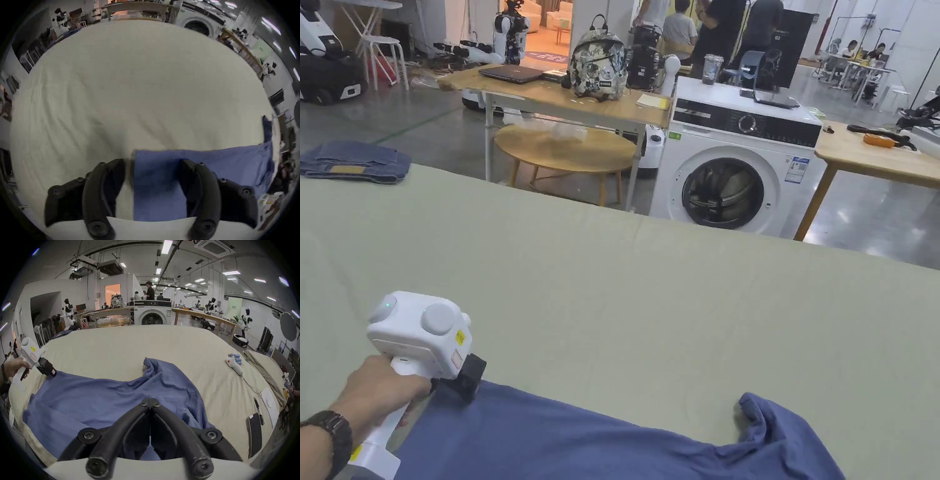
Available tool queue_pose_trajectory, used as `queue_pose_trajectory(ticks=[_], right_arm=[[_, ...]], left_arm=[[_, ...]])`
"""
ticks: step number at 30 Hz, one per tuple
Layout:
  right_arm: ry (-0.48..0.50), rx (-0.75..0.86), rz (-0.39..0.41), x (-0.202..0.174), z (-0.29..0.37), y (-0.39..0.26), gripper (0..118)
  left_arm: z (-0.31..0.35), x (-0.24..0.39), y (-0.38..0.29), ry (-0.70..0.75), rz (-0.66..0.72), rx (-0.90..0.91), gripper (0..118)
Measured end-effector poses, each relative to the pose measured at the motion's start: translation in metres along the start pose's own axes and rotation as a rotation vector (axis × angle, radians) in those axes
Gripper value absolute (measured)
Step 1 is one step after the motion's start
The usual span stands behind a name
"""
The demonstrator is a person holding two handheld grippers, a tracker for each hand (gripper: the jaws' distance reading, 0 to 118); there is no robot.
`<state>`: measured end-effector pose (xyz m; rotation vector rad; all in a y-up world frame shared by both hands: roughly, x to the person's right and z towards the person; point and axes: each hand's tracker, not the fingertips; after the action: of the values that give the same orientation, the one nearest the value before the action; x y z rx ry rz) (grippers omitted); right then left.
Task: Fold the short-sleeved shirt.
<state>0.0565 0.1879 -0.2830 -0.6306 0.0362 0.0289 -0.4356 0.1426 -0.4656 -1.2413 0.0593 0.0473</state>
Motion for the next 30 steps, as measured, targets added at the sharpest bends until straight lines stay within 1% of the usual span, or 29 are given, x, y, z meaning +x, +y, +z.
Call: queue_pose_trajectory(ticks=[2, 3, 4, 5, 6, 10, 14, 16, 18, 19, 20, 21, 23, 24, 25, 27, 30], right_arm=[[-0.002, -0.011, -0.004, 0.002, -0.003, -0.001, 0], [-0.003, -0.017, -0.005, 0.003, -0.007, -0.004, 0], [-0.001, -0.023, -0.005, 0.004, -0.010, -0.005, 0], [-0.001, -0.029, -0.006, 0.005, -0.012, -0.005, 0], [0.001, -0.036, -0.006, 0.005, -0.014, -0.005, 0], [-0.001, -0.049, -0.022, 0.010, -0.014, 0.005, 0], [-0.017, -0.077, -0.023, 0.024, -0.031, 0.028, 0], [-0.015, -0.105, -0.026, 0.035, -0.043, 0.046, 0], [-0.012, -0.170, -0.014, 0.046, -0.063, 0.063, 0], [-0.008, -0.194, -0.024, 0.055, -0.078, 0.069, 0], [-0.013, -0.233, -0.012, 0.060, -0.091, 0.076, 1], [-0.005, -0.266, -0.015, 0.067, -0.104, 0.083, 9], [-0.024, -0.309, -0.009, 0.075, -0.123, 0.090, 45], [-0.028, -0.343, -0.013, 0.081, -0.136, 0.093, 60], [-0.048, -0.363, -0.003, 0.085, -0.147, 0.094, 67], [-0.041, -0.419, 0.011, 0.092, -0.164, 0.095, 67], [-0.013, -0.501, -0.006, 0.100, -0.187, 0.087, 67]], left_arm=[[0.002, 0.005, -0.003, -0.005, -0.008, 0.028, 47], [0.006, 0.005, -0.005, -0.007, -0.011, 0.050, 35], [0.013, 0.005, -0.008, -0.015, -0.009, 0.064, 9], [0.015, 0.003, -0.009, -0.068, 0.009, 0.079, 0], [0.017, 0.001, -0.012, -0.094, 0.048, 0.080, 0], [0.031, 0.002, -0.021, -0.085, 0.020, 0.131, 0], [0.054, 0.002, -0.033, -0.118, 0.019, 0.202, 0], [0.063, 0.000, -0.038, -0.126, 0.017, 0.228, 0], [0.069, -0.002, -0.045, -0.136, 0.028, 0.242, 0], [0.072, -0.003, -0.048, -0.140, 0.033, 0.251, 0], [0.072, -0.005, -0.051, -0.142, 0.039, 0.258, 0], [0.073, -0.006, -0.054, -0.147, 0.047, 0.262, 0], [0.076, -0.006, -0.061, -0.151, 0.053, 0.272, 0], [0.075, -0.005, -0.064, -0.149, 0.052, 0.274, 0], [0.075, -0.004, -0.066, -0.145, 0.049, 0.275, 0], [0.075, -0.005, -0.069, -0.145, 0.049, 0.277, 0], [0.074, -0.004, -0.071, -0.146, 0.056, 0.278, 0]])
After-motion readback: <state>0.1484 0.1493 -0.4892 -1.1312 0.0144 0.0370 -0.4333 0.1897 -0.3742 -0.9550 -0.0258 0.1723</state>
